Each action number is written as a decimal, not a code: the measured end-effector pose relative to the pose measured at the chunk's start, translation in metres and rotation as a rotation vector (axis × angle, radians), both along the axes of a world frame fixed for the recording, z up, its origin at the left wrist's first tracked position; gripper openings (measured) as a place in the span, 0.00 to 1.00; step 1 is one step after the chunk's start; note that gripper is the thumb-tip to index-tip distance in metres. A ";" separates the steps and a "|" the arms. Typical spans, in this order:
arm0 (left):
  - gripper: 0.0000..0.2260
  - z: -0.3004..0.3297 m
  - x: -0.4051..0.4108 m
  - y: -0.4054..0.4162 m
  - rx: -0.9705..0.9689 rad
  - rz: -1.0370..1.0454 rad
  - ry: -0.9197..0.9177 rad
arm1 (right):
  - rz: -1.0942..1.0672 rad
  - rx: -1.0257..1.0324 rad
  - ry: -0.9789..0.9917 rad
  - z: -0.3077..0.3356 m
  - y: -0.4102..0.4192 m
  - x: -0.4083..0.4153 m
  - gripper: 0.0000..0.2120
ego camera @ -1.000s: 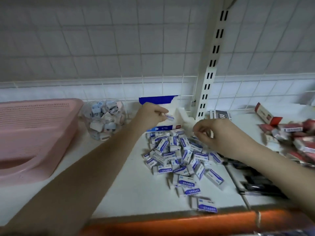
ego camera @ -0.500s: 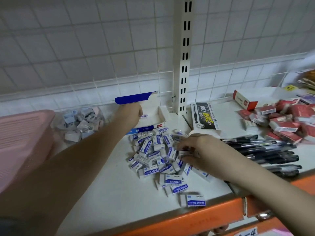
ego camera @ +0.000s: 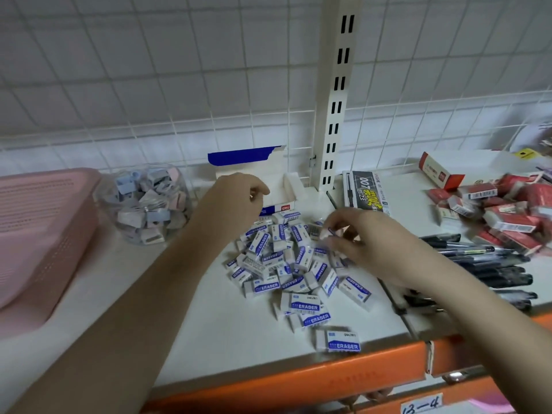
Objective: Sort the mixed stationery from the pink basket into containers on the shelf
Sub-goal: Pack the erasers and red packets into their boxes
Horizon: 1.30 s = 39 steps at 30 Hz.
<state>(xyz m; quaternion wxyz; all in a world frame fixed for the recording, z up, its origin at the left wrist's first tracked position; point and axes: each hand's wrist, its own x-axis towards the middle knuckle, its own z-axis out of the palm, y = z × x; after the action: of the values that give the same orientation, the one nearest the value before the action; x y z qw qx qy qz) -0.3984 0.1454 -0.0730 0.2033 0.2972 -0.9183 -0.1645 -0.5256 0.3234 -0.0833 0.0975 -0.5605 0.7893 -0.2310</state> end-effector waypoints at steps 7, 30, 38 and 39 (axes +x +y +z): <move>0.12 -0.013 0.049 0.043 0.182 0.043 -0.136 | 0.008 -0.197 -0.598 0.011 -0.004 -0.017 0.13; 0.16 -0.026 0.092 0.052 0.330 0.315 0.134 | -0.155 -0.062 -0.440 -0.003 -0.167 -0.017 0.10; 0.19 -0.023 0.107 0.044 0.456 0.336 0.114 | -0.218 -0.020 -0.070 -0.022 -0.196 -0.022 0.07; 0.18 -0.024 0.109 0.043 0.457 0.332 0.136 | -0.210 0.005 -0.007 -0.023 -0.197 -0.022 0.07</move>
<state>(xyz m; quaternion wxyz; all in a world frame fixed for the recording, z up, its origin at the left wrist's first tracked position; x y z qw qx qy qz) -0.2892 0.1882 -0.0974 0.2165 0.4698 -0.7805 -0.3511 -0.5472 0.1269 -0.1066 0.0768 -0.4736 0.8440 -0.2399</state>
